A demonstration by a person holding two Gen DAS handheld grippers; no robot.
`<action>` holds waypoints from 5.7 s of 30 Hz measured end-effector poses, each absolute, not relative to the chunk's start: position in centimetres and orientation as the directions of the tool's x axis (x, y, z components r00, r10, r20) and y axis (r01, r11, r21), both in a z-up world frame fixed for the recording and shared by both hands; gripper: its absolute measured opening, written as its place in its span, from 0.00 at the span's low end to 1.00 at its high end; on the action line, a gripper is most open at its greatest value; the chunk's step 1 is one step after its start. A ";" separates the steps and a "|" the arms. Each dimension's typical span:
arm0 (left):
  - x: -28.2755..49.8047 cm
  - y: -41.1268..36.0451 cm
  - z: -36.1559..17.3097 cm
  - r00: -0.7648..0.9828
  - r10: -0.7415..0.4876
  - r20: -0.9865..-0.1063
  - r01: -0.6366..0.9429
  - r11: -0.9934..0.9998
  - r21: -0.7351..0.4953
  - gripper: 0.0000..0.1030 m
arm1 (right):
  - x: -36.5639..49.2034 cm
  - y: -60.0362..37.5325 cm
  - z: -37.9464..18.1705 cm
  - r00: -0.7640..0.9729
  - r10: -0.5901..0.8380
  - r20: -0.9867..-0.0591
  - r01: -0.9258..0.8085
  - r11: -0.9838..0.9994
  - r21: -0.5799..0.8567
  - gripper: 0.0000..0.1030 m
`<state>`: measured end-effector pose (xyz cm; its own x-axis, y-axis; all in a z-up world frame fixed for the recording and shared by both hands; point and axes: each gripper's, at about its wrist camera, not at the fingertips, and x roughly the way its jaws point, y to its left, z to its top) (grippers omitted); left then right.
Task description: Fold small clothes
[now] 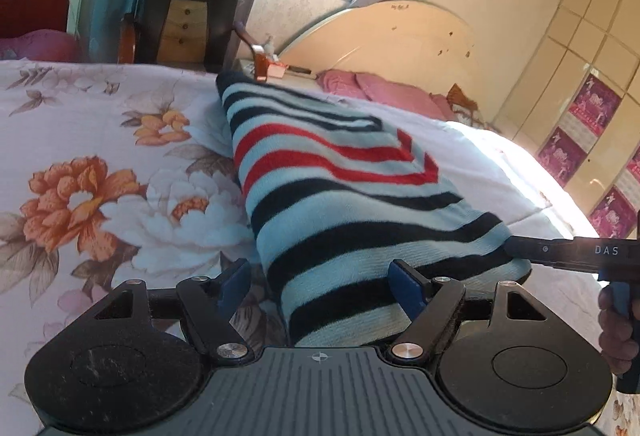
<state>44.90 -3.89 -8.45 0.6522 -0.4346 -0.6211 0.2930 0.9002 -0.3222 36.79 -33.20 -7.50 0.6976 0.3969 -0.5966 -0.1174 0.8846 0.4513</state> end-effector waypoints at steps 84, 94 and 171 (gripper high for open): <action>52.6 2.4 -5.2 0.481 -0.746 -0.462 0.355 0.647 -0.675 0.51 | 43.7 -27.8 -4.5 0.594 0.598 -0.538 -0.241 0.770 0.590 0.33; 47.4 15.1 -1.5 0.536 -0.687 -0.492 0.345 0.709 -0.615 0.51 | 40.9 -16.8 -2.2 0.584 0.630 -0.513 -0.306 0.755 0.580 0.33; 29.4 18.9 -6.1 0.771 -0.221 -0.597 0.263 0.965 -0.017 0.74 | 27.5 2.5 -4.2 0.625 0.348 -0.699 -0.518 0.854 -0.037 0.34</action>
